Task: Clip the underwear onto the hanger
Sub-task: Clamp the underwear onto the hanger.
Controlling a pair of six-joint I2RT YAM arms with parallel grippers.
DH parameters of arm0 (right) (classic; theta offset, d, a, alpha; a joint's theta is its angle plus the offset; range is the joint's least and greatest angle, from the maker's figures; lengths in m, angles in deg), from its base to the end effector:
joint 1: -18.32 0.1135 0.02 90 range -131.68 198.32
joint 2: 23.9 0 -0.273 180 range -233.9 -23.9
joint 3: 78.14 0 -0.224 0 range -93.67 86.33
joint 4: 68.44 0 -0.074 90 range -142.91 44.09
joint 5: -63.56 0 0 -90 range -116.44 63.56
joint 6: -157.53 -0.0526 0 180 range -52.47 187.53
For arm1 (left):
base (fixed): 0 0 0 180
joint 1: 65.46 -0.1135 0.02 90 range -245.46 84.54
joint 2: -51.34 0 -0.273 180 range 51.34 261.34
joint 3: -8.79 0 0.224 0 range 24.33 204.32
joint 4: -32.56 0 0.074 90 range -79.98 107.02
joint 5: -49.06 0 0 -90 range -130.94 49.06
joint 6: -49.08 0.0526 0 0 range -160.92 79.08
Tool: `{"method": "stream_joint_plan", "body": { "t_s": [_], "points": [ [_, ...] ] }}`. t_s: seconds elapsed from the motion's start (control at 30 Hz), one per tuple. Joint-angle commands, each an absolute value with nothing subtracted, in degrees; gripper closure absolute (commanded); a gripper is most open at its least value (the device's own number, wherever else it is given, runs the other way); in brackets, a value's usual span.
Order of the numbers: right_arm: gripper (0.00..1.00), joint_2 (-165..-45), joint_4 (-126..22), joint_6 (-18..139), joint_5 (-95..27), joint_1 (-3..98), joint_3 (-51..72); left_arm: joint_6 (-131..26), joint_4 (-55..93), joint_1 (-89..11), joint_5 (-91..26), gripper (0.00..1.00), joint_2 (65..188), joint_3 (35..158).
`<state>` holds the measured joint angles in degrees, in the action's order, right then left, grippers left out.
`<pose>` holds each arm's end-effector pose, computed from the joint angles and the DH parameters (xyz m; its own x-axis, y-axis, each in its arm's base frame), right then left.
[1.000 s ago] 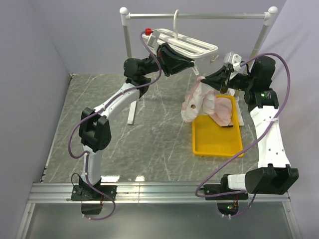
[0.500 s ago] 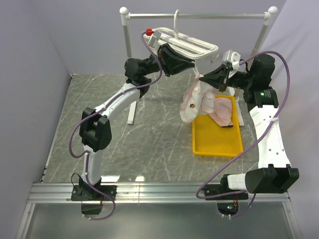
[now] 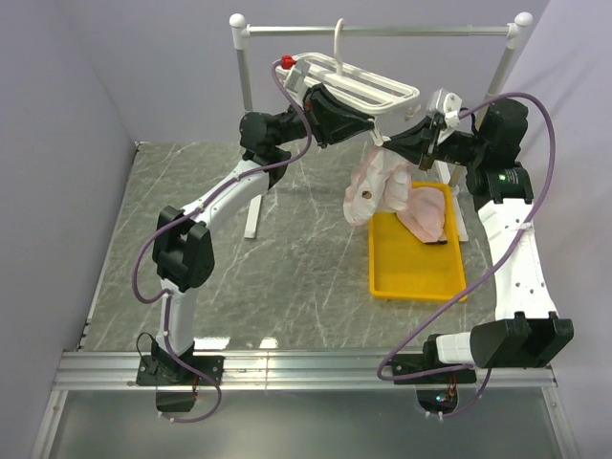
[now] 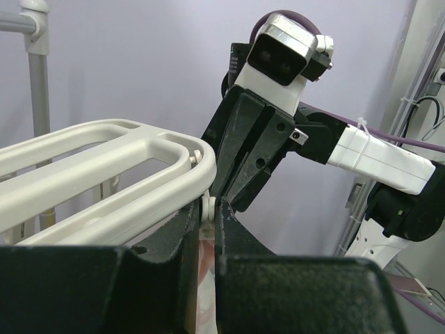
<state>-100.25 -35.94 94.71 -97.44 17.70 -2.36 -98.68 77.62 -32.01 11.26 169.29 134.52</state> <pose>0.2449 0.0471 0.4761 0.3571 -0.1526 -0.9215 -0.8721 0.2991 -0.3874 0.3393 -0.2739 0.4696 -0.2679 -0.4444 -0.8549 0.9551 -0.2391 -0.1750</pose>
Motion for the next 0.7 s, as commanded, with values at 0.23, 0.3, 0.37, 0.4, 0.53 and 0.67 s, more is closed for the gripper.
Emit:
{"method": "stream_joint_plan", "body": {
  "t_s": [0.23, 0.3, 0.37, 0.4, 0.53, 0.67],
  "points": [
    [1.00, -99.75, -40.59, 90.84, -98.60, 17.97, -5.52, -98.40, 80.48, -31.80, 11.35, 1.00, 169.11, 134.46],
    [1.00, -99.75, -42.88, 86.98, -98.60, 17.80, -5.08, -98.75, 81.18, -31.80, 11.44, 1.00, 169.03, 134.02],
    [1.00, -99.75, -47.44, 83.80, -98.69, 17.71, -4.64, -98.93, 81.45, -31.80, 11.35, 1.00, 168.94, 133.75],
    [1.00, -99.75, -48.94, 80.48, -98.69, 17.62, -4.29, -98.93, 81.62, -31.89, 11.35, 1.00, 168.94, 133.84],
    [1.00, -99.66, -54.84, 75.27, -98.86, 17.27, -3.32, -99.11, 81.62, -31.89, 11.00, 1.00, 169.20, 134.45],
    [1.00, -99.39, -56.51, 73.60, -98.86, 17.09, -2.36, -99.28, 81.54, -31.89, 10.83, 1.00, 169.38, 134.80]
  ]
}}
